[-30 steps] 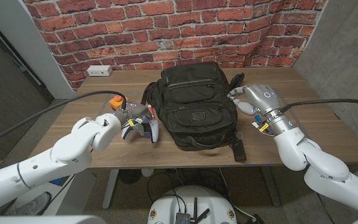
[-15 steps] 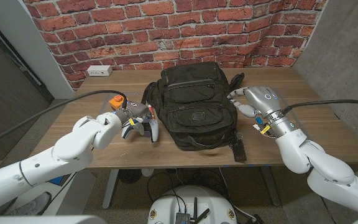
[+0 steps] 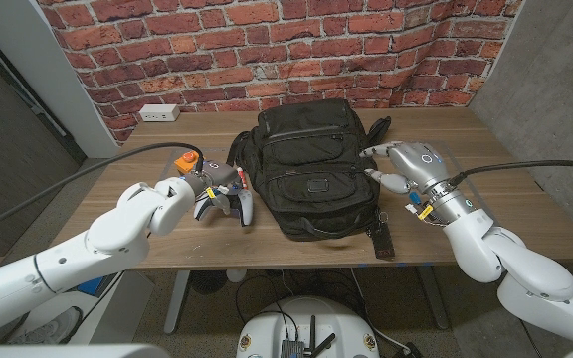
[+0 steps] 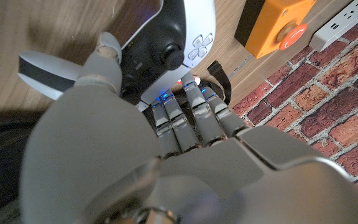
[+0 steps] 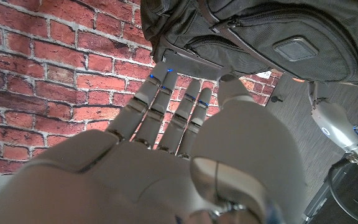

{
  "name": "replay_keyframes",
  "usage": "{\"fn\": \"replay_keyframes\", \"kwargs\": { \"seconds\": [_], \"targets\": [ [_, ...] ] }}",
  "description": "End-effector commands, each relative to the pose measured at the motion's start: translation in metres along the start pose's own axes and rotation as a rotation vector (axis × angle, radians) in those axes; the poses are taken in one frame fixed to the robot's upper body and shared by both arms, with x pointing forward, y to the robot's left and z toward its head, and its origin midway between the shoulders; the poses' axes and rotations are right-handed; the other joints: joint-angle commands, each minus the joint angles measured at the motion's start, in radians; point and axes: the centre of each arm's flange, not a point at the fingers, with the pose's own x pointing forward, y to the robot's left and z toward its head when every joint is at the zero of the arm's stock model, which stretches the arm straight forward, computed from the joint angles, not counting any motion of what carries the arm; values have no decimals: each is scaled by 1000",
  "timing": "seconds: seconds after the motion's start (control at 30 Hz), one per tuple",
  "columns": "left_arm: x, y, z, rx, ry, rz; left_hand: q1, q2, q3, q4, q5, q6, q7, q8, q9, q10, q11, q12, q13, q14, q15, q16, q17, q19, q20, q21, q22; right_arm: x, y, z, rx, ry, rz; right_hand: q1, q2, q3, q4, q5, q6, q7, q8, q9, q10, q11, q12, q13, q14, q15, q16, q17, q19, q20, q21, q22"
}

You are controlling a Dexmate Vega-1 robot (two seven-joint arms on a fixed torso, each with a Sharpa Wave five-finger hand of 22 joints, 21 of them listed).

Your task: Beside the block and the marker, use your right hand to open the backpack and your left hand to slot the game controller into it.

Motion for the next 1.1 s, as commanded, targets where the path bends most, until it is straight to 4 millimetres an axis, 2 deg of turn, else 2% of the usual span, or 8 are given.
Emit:
{"fn": "replay_keyframes", "kwargs": {
  "seconds": [0.03,0.13,0.2,0.27,0.37,0.47,0.9,1.1],
  "targets": [
    [4,0,-5,4,5,-1,52,122,38,27,10,92,-29,8,2,23,-17,6,3,8,-148,3,2,1,-162,0,5,-7,1,9,-30,-33,35,-11,-23,-23,2,13,-33,-1,-15,2,-33,4,-8,-2,-25,-141,-12,3,-25,-51,-12,-1],
    [4,0,-6,5,5,-1,52,123,38,27,10,93,-27,8,2,23,-17,6,3,9,-148,3,2,1,-162,0,5,-9,1,9,-12,-42,30,-16,-31,-31,3,15,-45,-9,-17,2,-57,-2,-10,-4,-64,-139,-29,0,-62,-27,-30,-3],
    [5,-1,-7,2,6,0,52,123,38,28,10,94,-28,9,2,23,-17,6,3,9,-148,3,2,1,-162,0,5,-10,2,9,-10,-54,32,-20,-33,-35,5,16,-67,-14,-24,2,-76,-1,-13,-6,-82,-137,-37,-1,-72,-19,-37,-4],
    [5,-1,-8,1,6,1,52,123,38,28,10,93,-28,8,2,23,-17,6,3,9,-147,3,2,1,-162,0,5,-10,2,9,-6,-58,32,-24,-41,-39,4,19,-94,-9,-33,1,-98,9,-16,-8,-99,-135,-47,-5,-84,-9,-44,-5],
    [5,-2,-10,0,8,0,52,123,38,28,10,92,-28,8,2,23,-17,6,3,9,-148,3,2,1,-162,0,5,-10,2,12,-11,-65,37,-28,-47,-40,3,26,-117,-12,-38,1,-124,14,-19,-9,-110,-135,-58,-11,-91,-6,-50,-6],
    [6,-2,-11,-1,10,2,52,123,38,28,10,92,-28,7,2,23,-17,6,3,10,-148,4,2,1,-162,0,5,-11,2,14,-18,-71,51,-38,-56,-47,6,32,-154,-3,-43,1,-158,25,-19,-12,-133,-122,-72,-17,-105,4,-60,-7],
    [10,-3,-17,-2,9,8,52,123,39,28,10,94,-27,6,2,24,-17,6,3,11,-148,4,2,1,-162,-1,5,-19,6,21,-29,-65,97,-67,-71,-64,11,32,-252,-6,-46,3,-260,47,-19,-15,-191,-98,-96,-19,-137,17,-82,-8],
    [12,-3,-18,-2,6,8,52,123,39,28,10,95,-27,6,2,23,-17,6,3,12,-148,4,2,1,-162,-1,5,-22,10,26,-62,-71,97,-70,-75,-68,10,27,-297,-4,-46,4,-295,44,-16,-12,-210,-89,-101,-17,-152,28,-89,-8]
  ]
}}
